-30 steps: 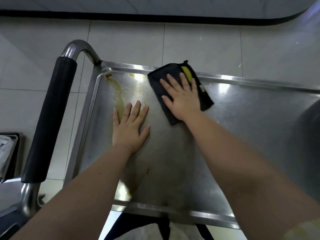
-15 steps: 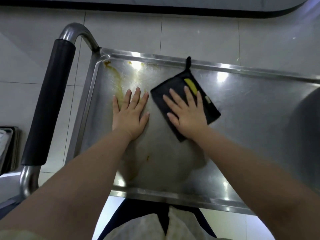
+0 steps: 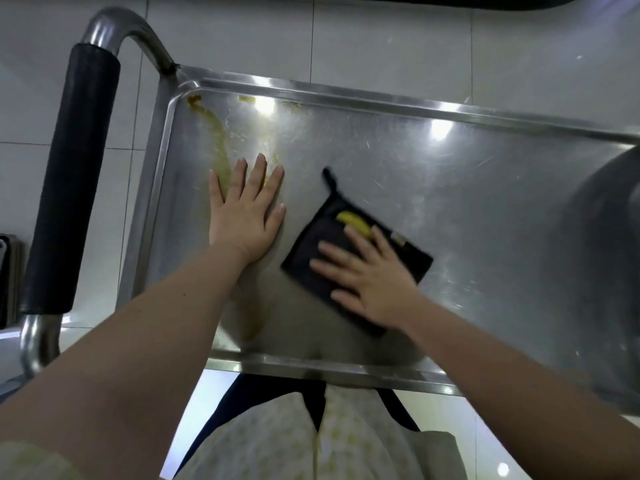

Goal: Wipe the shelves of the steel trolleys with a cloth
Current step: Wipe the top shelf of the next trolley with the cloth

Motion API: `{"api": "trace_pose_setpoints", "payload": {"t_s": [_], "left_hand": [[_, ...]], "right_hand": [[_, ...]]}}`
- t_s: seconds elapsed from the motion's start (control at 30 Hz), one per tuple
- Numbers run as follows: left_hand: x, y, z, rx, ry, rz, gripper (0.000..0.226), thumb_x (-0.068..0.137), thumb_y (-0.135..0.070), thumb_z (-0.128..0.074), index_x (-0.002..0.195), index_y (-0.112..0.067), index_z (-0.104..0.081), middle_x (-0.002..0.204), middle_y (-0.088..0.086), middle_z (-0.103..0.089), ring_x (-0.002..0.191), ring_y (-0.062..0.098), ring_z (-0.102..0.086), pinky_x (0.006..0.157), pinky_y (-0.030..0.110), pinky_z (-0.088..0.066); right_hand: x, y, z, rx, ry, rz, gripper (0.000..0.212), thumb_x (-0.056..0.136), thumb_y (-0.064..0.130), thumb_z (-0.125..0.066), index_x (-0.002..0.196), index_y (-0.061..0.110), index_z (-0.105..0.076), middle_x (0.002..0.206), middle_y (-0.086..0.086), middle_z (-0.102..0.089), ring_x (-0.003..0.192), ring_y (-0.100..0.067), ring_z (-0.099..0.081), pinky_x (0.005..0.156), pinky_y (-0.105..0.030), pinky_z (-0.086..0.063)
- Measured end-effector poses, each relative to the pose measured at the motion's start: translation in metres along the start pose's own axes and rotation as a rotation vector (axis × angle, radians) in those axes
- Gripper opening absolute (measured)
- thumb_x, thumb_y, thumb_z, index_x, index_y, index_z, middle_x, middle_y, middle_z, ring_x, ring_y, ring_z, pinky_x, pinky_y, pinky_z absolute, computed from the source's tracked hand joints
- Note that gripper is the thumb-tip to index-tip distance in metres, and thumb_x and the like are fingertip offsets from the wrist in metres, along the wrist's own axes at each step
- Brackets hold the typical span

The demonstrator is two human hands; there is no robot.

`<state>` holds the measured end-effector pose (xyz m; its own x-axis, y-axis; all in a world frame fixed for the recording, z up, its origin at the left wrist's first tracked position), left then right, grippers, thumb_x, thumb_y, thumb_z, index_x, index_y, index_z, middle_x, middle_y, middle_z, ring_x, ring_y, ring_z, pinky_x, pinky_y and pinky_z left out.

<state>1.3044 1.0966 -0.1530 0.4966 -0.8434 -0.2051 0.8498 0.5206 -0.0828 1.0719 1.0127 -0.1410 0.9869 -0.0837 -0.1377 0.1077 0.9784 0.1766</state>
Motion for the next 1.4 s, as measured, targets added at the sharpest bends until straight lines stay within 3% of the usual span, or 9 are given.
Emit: {"api": "trace_pose_setpoints", "payload": {"t_s": [0.17,0.27,0.4,0.67,0.83,1.03,1.2,1.3,1.4], "left_hand": [[0.004,0.001,0.002,0.004,0.003,-0.001,0.062,0.093,-0.067,-0.009,0.150,-0.048,0.005,0.164,-0.006,0.005,0.150,0.024,0.006,0.115,0.061,0.006],[0.010,0.000,0.003,-0.004,0.019,0.004,0.060,0.089,-0.076,-0.005,0.144,-0.059,0.010,0.163,-0.008,0.008,0.150,0.023,0.009,0.115,0.060,0.008],[0.014,0.000,0.004,-0.005,0.032,0.023,0.060,0.086,-0.079,-0.002,0.142,-0.062,0.013,0.163,-0.009,0.010,0.149,0.022,0.011,0.115,0.059,0.010],[0.014,-0.003,0.006,-0.006,0.053,0.037,0.063,0.086,-0.079,-0.005,0.144,-0.059,0.007,0.163,-0.010,0.010,0.149,0.022,0.009,0.115,0.058,0.011],[0.015,-0.010,0.008,-0.060,0.065,0.048,0.062,0.093,-0.067,-0.019,0.150,-0.050,-0.004,0.164,-0.007,0.002,0.149,0.027,0.008,0.114,0.062,0.011],[0.007,-0.084,0.005,-0.059,0.076,-0.076,0.057,0.100,-0.049,-0.019,0.154,-0.038,-0.005,0.164,-0.003,0.002,0.149,0.027,0.007,0.115,0.061,0.006],[0.005,-0.085,-0.003,-0.051,0.031,-0.031,0.056,0.101,-0.047,-0.019,0.154,-0.040,-0.004,0.164,-0.004,0.001,0.150,0.024,0.005,0.117,0.057,0.003],[0.004,-0.086,-0.004,-0.048,0.004,-0.038,0.057,0.099,-0.047,-0.020,0.154,-0.040,-0.008,0.164,-0.004,-0.003,0.150,0.025,0.001,0.117,0.057,0.003],[0.006,-0.085,-0.004,-0.047,-0.011,-0.041,0.057,0.099,-0.048,-0.020,0.154,-0.040,-0.010,0.164,-0.004,-0.005,0.150,0.025,-0.002,0.117,0.056,0.004]], "right_hand": [[0.081,-0.121,0.036,0.016,-0.027,-0.582,0.058,0.097,0.059,-0.020,0.153,0.044,-0.013,0.163,0.012,-0.011,0.150,-0.033,-0.001,0.118,-0.057,0.001],[0.097,-0.144,0.039,0.056,-0.014,-0.766,0.058,0.099,0.059,-0.014,0.154,0.043,-0.004,0.164,0.011,-0.002,0.150,-0.033,0.006,0.117,-0.059,0.004],[0.065,-0.101,0.029,0.069,-0.055,-0.745,0.059,0.099,0.057,-0.015,0.155,0.040,-0.006,0.164,0.009,-0.004,0.150,-0.034,0.004,0.117,-0.061,0.002],[-0.097,0.037,-0.025,0.033,-0.078,-0.535,0.059,0.101,0.054,-0.029,0.155,0.035,-0.018,0.164,0.004,-0.014,0.150,-0.037,-0.007,0.114,-0.065,-0.012],[-0.096,0.038,-0.025,0.063,-0.060,-0.585,0.059,0.100,0.053,-0.031,0.155,0.038,-0.017,0.164,0.006,-0.012,0.150,-0.037,-0.005,0.115,-0.065,-0.007],[-0.097,0.036,-0.027,0.059,-0.113,-0.589,0.059,0.100,0.053,-0.032,0.155,0.037,-0.019,0.164,0.005,-0.014,0.150,-0.037,-0.006,0.114,-0.067,-0.007],[-0.079,0.001,-0.011,0.011,-0.115,-0.560,0.057,0.101,0.055,-0.029,0.154,0.039,-0.018,0.163,0.008,-0.016,0.149,-0.037,-0.008,0.114,-0.066,-0.009],[-0.030,-0.080,0.012,-0.006,-0.133,-0.618,0.054,0.101,0.055,-0.025,0.153,0.041,-0.021,0.162,0.009,-0.019,0.149,-0.038,-0.012,0.114,-0.065,-0.009],[0.020,-0.172,0.032,0.063,-0.110,-0.803,0.057,0.099,0.056,-0.020,0.154,0.042,-0.014,0.164,0.010,-0.010,0.149,-0.038,-0.002,0.115,-0.065,0.000]]}}
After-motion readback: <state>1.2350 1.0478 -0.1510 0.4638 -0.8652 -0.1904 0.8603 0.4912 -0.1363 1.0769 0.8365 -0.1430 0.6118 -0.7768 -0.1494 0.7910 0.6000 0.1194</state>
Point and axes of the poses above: each hand's wrist, its own x-axis towards the middle knuckle, its own z-axis out of the back of the hand, y = z × x, the point moved 4 cm from there along x, towards the middle knuckle
